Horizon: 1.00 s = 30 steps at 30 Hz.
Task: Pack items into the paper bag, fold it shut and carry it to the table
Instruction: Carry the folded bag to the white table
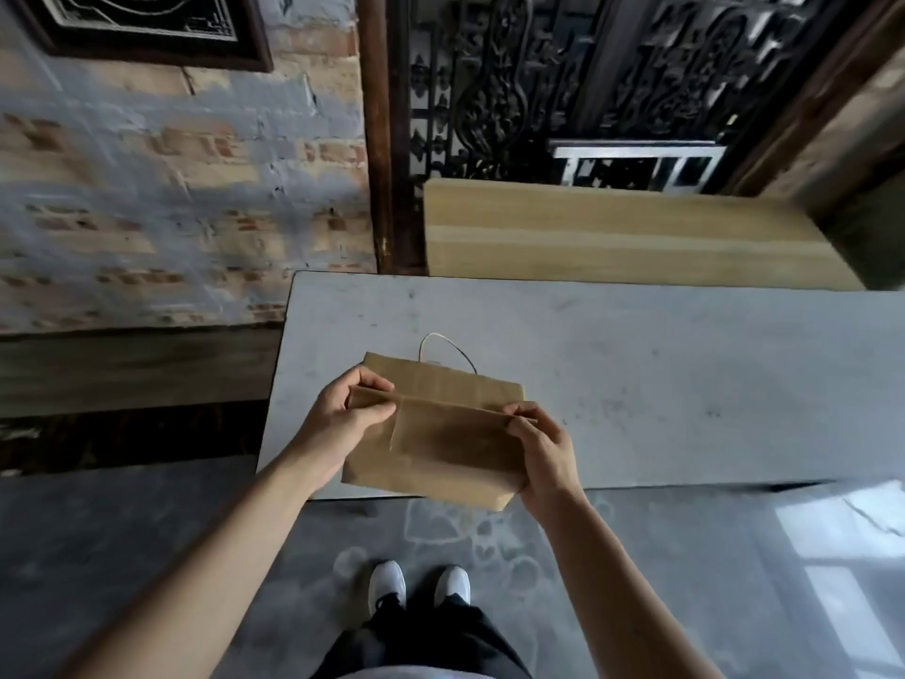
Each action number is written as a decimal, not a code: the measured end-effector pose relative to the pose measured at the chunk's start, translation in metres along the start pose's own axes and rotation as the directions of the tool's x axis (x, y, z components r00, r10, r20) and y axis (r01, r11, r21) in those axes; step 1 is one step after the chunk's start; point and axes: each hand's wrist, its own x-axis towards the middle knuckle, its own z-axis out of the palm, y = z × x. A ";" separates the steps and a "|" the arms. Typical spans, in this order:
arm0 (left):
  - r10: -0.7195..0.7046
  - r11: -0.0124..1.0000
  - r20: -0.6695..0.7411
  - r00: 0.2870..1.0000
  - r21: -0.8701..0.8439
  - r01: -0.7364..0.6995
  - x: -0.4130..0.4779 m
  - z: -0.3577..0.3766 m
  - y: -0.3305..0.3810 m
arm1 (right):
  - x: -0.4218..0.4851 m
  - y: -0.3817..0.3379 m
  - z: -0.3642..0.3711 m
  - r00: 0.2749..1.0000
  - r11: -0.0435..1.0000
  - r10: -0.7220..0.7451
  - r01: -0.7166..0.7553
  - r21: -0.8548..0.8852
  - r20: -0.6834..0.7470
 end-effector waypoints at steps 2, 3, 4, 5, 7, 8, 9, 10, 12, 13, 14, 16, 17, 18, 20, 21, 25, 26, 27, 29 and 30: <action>-0.001 0.999 -0.041 0.999 0.042 0.003 0.013 0.000 -0.006 | 0.024 0.000 0.002 0.999 0.998 0.017 -0.015 -0.054 0.039; 0.002 0.997 -0.058 0.998 0.078 0.003 0.019 -0.001 -0.011 | 0.034 0.002 0.003 0.999 0.996 0.018 -0.013 -0.090 0.050; 0.013 0.992 -0.077 0.997 0.130 -0.003 0.026 -0.003 -0.018 | 0.045 0.004 0.004 0.998 0.992 0.019 -0.011 -0.129 0.060; 0.035 0.980 -0.096 0.995 0.200 -0.015 0.032 -0.004 -0.025 | 0.055 0.006 0.004 0.997 0.986 0.018 -0.004 -0.169 0.079; 0.071 0.933 -0.114 0.991 0.358 -0.026 0.042 -0.006 -0.040 | 0.072 0.013 0.005 0.990 0.956 -0.006 0.046 -0.288 0.138; 0.073 0.903 -0.116 0.991 0.430 -0.016 0.046 -0.005 -0.047 | 0.079 0.017 0.005 0.987 0.922 -0.025 0.085 -0.379 0.162; 0.073 0.869 -0.122 0.990 0.494 -0.003 0.049 -0.005 -0.053 | 0.084 0.022 0.005 0.984 0.876 -0.044 0.122 -0.466 0.175; 0.083 0.834 -0.133 0.988 0.552 0.004 0.051 -0.005 -0.057 | 0.088 0.025 0.006 0.983 0.829 -0.067 0.151 -0.539 0.172; 0.142 0.774 -0.142 0.980 0.633 -0.020 0.054 -0.004 -0.060 | 0.094 0.028 0.006 0.983 0.723 -0.131 0.184 -0.666 0.129; 0.189 0.724 -0.135 0.973 0.688 -0.045 0.057 -0.003 -0.059 | 0.098 0.026 0.007 0.982 0.676 -0.153 0.189 -0.712 0.115; 0.233 0.648 -0.121 0.965 0.759 -0.061 0.061 -0.002 -0.056 | 0.101 0.022 0.009 0.980 0.629 -0.157 0.194 -0.753 0.122; 0.293 0.495 -0.068 0.954 0.864 -0.091 0.067 0.003 -0.049 | 0.105 0.016 0.013 0.962 0.459 -0.200 0.261 -0.849 0.188; 0.324 0.433 -0.023 0.946 0.892 -0.126 0.069 0.009 -0.043 | 0.105 0.013 0.016 0.938 0.334 -0.259 0.309 -0.890 0.229; 0.356 0.378 0.032 0.934 0.909 -0.175 0.073 0.015 -0.037 | 0.104 0.010 0.021 0.907 0.208 -0.321 0.350 -0.913 0.274; 0.381 0.289 0.157 0.911 0.916 -0.279 0.081 0.028 -0.031 | 0.103 0.007 0.035 0.858 0.065 -0.362 0.412 -0.909 0.363; 0.348 0.268 0.218 0.912 0.909 -0.320 0.086 0.035 -0.030 | 0.104 0.008 0.045 0.854 0.042 -0.328 0.440 -0.897 0.403; 0.206 0.362 0.292 0.934 0.864 -0.350 0.100 0.037 -0.035 | 0.115 0.007 0.066 0.897 0.236 -0.120 0.443 -0.865 0.426; 0.210 0.400 0.275 0.938 0.851 -0.339 0.101 0.028 -0.037 | 0.119 0.004 0.060 0.896 0.270 -0.102 0.443 -0.855 0.432; 0.216 0.429 0.252 0.943 0.843 -0.323 0.101 0.016 -0.040 | 0.123 0.002 0.051 0.897 0.280 -0.090 0.440 -0.853 0.433; 0.228 0.474 0.197 0.954 0.833 -0.285 0.100 -0.008 -0.048 | 0.131 -0.002 0.028 0.902 0.273 -0.076 0.428 -0.861 0.424; 0.226 0.499 0.173 0.959 0.825 -0.266 0.099 -0.018 -0.051 | 0.135 -0.004 0.018 0.905 0.272 -0.079 0.424 -0.864 0.419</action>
